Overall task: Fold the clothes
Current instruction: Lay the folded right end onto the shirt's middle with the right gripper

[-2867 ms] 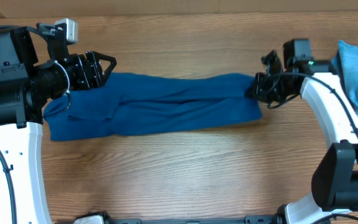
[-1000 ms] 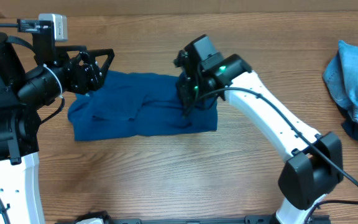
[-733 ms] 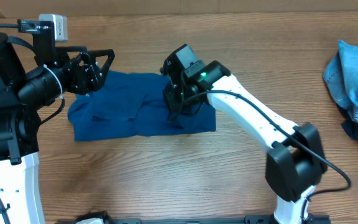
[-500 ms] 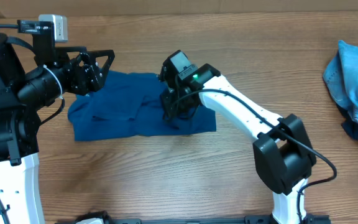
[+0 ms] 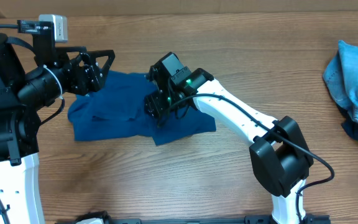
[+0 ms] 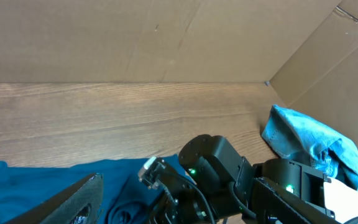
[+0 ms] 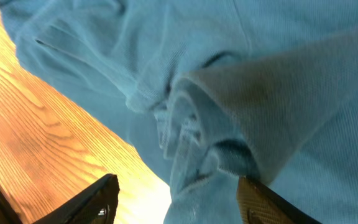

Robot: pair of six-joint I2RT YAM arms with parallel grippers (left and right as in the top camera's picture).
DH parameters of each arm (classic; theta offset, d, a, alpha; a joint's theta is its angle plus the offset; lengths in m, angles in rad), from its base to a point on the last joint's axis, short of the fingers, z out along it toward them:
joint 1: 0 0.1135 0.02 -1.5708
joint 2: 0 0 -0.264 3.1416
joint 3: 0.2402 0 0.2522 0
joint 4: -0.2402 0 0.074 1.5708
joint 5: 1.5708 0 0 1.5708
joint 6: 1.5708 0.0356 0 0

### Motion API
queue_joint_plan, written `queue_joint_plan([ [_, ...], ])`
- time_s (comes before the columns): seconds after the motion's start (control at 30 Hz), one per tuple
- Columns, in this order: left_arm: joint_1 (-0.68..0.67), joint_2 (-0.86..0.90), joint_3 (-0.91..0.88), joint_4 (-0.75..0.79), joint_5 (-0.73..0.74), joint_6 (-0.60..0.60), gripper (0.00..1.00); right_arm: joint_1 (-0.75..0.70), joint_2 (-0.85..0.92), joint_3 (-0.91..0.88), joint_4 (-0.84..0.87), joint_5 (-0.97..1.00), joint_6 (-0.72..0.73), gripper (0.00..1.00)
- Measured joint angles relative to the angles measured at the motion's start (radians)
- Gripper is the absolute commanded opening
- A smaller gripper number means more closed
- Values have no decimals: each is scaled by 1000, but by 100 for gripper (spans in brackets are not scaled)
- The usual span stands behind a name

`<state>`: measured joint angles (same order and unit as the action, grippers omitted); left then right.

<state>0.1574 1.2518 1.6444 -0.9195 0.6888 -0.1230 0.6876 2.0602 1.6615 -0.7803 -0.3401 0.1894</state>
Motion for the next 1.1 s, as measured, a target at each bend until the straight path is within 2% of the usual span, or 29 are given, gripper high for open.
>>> queue_joint_plan([
  [0.1, 0, 0, 0, -2, 0, 0, 81, -3, 0, 1, 0, -1, 0, 70],
  [0.17, 0, 0, 0, -10, 0, 0, 81, -10, 0, 2, -12, 1, 7, 78],
  [0.2, 0, 0, 0, -16, 0, 0, 81, -18, 0, 2, -16, 0, 12, 79],
  [0.37, 0, 0, 0, -26, 0, 0, 81, -75, 0, 2, -15, 0, 29, 76],
  [0.53, 0, 0, 0, -26, 0, 0, 81, -98, 0, 2, -16, -1, 45, 81],
  [0.83, 0, 0, 0, -26, 0, 0, 81, -81, 3, 3, -12, 0, 73, 78],
  [1.03, 0, 0, 0, -26, 0, 0, 81, -65, 44, 3, 8, 15, 128, 70],
  [1.1, 0, 0, 0, -26, 0, 0, 81, -65, 62, 3, 22, 16, 151, 64],
])
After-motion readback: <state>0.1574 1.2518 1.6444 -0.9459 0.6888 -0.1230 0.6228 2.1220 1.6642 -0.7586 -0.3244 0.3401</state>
